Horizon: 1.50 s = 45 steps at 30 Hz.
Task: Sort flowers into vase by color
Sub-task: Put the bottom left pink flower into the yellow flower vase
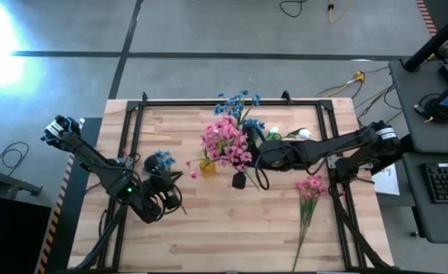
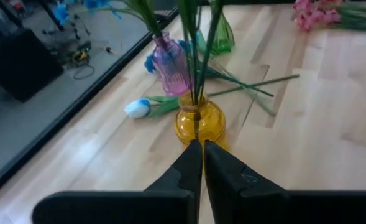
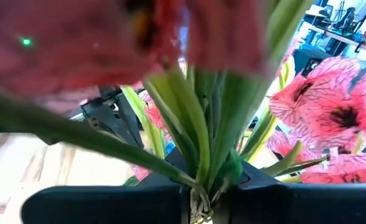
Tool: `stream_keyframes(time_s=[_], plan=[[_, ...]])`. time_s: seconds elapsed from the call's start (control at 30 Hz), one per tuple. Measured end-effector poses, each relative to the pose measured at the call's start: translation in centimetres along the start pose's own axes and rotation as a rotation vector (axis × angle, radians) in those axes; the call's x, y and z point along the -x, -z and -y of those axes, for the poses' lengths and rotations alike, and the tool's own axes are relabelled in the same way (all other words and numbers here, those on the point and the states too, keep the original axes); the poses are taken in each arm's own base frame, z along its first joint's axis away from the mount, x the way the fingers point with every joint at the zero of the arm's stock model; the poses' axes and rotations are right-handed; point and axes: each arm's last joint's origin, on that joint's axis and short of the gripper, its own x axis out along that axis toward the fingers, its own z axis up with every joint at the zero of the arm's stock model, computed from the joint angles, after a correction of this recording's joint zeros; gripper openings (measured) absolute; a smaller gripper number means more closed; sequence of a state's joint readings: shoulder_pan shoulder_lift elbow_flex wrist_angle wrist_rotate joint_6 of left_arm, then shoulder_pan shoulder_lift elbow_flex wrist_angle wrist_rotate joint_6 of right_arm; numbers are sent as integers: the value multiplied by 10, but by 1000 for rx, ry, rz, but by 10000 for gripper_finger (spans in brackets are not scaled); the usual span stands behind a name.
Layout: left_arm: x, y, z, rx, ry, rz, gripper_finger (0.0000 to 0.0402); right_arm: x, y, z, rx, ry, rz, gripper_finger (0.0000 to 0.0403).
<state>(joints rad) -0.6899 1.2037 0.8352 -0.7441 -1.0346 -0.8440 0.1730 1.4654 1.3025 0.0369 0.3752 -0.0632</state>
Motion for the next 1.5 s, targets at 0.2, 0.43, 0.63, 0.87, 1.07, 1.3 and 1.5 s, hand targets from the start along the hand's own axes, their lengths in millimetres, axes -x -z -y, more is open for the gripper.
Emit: stream_keyframes(time_s=[0.2,0.43,0.63,0.87,1.07,1.3,1.5], plan=[[-1,3,-1,50,-4,-5,65,4,-4,-4,-4,-20,25,18],[-7,10,2,-3,-93,64,176,8,-6,-11,9,-6,38,18],[-12,17,7,-33,-118,66,237,12,-10,-8,7,10,46,18],[-13,18,8,-41,-121,64,255,16,-14,-6,-9,10,48,18],[-12,17,7,-34,-119,65,255,17,-22,-5,-6,9,44,18],[-13,18,7,-31,-108,51,255,18,-19,-5,-94,6,3,18],[-13,18,7,-20,-103,44,255,18,-17,-5,-109,6,-14,18]])
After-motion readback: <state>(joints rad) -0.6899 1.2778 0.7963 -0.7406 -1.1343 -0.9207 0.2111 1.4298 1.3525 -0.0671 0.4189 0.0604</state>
